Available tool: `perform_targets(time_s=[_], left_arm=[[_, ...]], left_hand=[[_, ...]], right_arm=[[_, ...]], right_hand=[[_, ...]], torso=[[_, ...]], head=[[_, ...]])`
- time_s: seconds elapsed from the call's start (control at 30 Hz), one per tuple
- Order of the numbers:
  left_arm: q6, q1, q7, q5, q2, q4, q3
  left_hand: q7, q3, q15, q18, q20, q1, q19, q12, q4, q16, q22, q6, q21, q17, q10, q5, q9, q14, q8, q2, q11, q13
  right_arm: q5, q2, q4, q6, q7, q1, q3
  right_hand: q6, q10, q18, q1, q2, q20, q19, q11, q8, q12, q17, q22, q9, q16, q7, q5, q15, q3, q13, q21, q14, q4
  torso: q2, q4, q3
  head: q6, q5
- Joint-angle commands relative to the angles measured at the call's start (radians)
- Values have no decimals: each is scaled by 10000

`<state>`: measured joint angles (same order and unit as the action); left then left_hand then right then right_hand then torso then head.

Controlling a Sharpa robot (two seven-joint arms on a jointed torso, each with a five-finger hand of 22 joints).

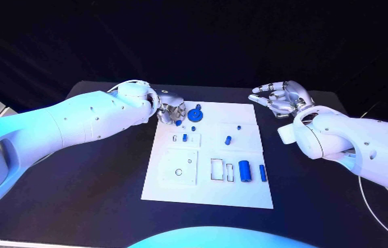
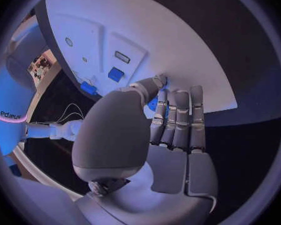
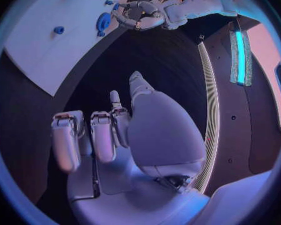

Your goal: Assemble the parts on the task board

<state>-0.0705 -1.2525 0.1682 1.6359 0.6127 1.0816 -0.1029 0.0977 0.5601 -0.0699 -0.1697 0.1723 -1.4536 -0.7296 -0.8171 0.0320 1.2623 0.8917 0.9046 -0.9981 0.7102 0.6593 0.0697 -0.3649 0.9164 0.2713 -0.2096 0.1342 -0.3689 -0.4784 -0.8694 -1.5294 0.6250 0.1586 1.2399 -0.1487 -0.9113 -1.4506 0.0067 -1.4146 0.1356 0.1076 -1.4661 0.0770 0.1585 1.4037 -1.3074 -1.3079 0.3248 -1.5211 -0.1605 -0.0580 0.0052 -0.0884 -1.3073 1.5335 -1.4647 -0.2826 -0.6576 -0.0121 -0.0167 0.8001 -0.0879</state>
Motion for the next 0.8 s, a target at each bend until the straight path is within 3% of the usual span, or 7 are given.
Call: perform_targets(time_s=[0.03, 0.2, 0.8], left_arm=[[-90, 73, 97, 12, -17, 7, -41], [87, 83, 135, 5, -8, 10, -42], [837, 178, -2, -4, 26, 8, -45]], left_hand=[[73, -16, 12, -122, 61, 26, -32, -137, 50, 170, 10, 241, 45, 161, -4, -50, -52, 151, 89, 80, -37, -33], [121, -109, 35, -127, 49, 59, -99, -454, 67, 562, 43, 715, 41, 541, 147, -53, -150, 523, 209, 84, -93, -95], [38, -441, 50, -133, 46, 277, -347, -1170, 260, 1265, 6, 975, 143, 1314, 279, -64, -476, 1293, 290, -199, -144, -290]], right_arm=[[-53, 10, -2, -146, 66, -6, 1], [-53, 10, 3, -136, 68, -6, 1], [-79, 10, 10, -120, 51, -6, 1]], right_hand=[[92, -9, 20, 33, -89, 1, -872, -8, 56, -13, -1624, -2476, 12, 45, 1, -19, -28, 55, -1394, 11, -793, -15], [95, -10, 16, 37, -114, -2, -881, -10, 76, -13, -1624, -2483, 17, 47, 3, -19, -30, 60, -1393, 28, -794, -15], [93, -13, 18, -5, -124, -3, -877, -13, 87, -9, -1620, -2480, 21, 51, 7, -23, -33, 48, -1396, 20, -794, 9]], torso=[[6, 1, -4], [5, -4, 0], [4, -4, 4]], head=[[-1, -15], [-8, -15], [3, -31]])
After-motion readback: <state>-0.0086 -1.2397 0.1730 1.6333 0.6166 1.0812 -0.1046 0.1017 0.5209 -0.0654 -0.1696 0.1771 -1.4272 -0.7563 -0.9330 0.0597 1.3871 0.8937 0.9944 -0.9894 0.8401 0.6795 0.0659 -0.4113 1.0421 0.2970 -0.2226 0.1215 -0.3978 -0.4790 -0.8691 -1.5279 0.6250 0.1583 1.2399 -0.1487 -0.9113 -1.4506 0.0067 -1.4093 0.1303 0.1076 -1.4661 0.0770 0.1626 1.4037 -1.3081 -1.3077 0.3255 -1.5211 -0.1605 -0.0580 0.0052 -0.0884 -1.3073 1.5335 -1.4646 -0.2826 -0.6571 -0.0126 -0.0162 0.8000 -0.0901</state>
